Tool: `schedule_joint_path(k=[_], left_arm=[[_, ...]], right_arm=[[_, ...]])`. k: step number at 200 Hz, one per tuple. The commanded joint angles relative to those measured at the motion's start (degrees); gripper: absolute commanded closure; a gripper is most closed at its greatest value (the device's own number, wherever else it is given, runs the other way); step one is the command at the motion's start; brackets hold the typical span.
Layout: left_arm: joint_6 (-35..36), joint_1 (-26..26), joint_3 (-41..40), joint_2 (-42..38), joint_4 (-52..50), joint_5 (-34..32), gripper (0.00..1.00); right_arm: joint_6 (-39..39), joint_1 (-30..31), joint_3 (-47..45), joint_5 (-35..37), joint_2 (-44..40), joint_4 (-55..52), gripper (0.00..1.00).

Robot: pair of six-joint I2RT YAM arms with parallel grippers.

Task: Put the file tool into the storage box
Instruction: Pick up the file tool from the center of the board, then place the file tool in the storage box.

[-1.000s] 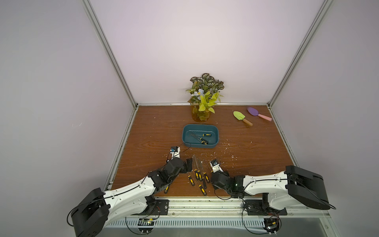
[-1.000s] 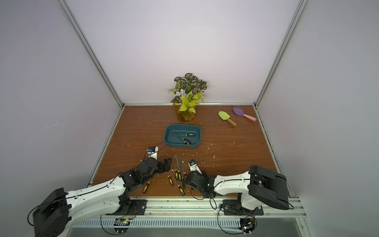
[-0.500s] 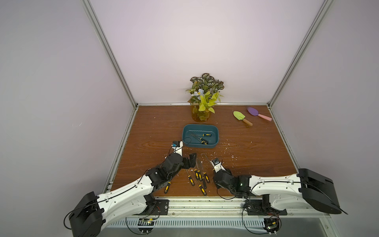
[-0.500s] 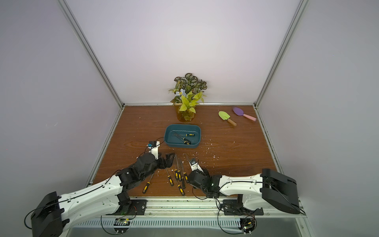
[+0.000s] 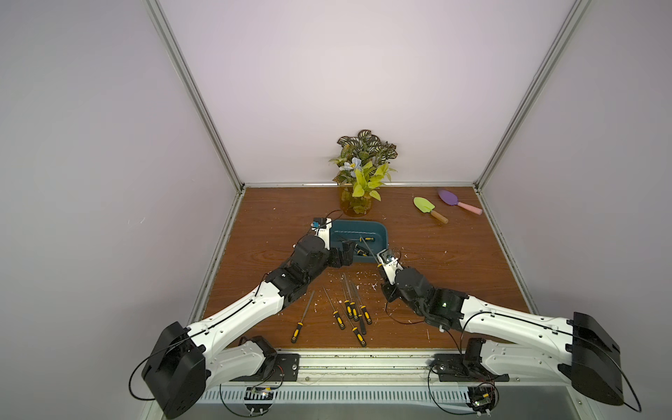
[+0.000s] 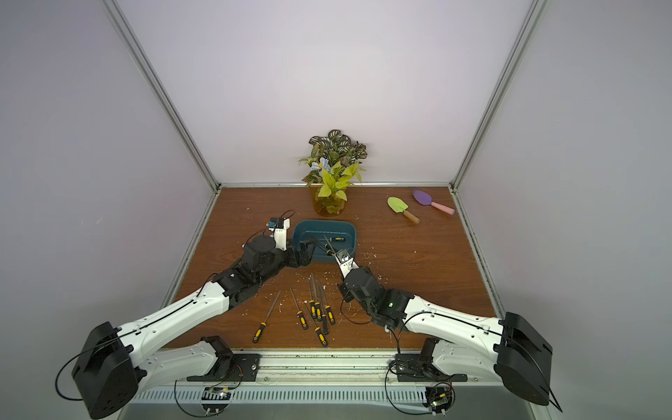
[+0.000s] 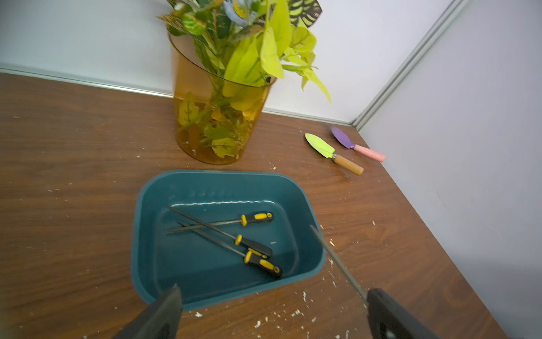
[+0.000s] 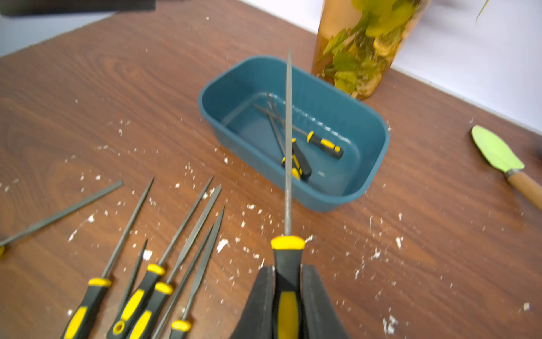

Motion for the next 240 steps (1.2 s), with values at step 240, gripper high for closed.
schedule_joint_path(k=[240], left_arm=[[3.78, 11.01, -12.43, -1.51, 11.15, -1.51, 0.00]], right_arm=[[-35.69, -18.02, 25.46, -22.68, 37.26, 6.98, 0.99]])
